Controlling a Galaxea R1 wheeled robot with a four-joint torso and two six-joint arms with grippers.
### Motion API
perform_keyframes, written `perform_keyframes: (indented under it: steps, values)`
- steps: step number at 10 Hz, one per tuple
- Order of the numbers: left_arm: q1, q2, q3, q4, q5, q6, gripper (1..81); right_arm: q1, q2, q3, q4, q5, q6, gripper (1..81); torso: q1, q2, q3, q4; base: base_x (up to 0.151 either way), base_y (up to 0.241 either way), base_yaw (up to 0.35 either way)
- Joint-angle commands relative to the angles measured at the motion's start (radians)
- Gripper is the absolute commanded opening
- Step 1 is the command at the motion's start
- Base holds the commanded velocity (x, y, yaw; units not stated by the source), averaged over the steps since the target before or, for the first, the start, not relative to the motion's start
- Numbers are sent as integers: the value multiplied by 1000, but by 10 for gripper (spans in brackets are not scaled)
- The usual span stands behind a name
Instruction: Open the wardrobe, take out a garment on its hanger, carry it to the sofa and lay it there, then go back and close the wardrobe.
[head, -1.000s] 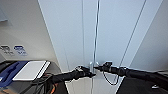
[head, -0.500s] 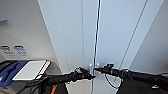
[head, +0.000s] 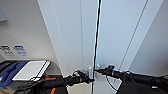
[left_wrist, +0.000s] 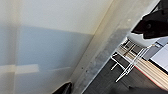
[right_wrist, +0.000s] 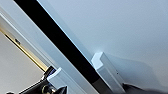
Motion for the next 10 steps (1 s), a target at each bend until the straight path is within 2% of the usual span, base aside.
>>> perform_keyframes:
  steps: [1,4,10]
  values:
    - [-124,27,160,-11,0,-9,811,104,37,125,-6,-72,15,811,0,0,0,0,0,0,0]
    - [-123,16,222,-12,-2,-9,811,70,45,173,-13,-72,4,811,0,0,0,0,0,0,0]
    - [-104,-67,350,-11,-31,-7,811,-2,-7,248,-19,-70,3,811,0,0,0,0,0,0,0]
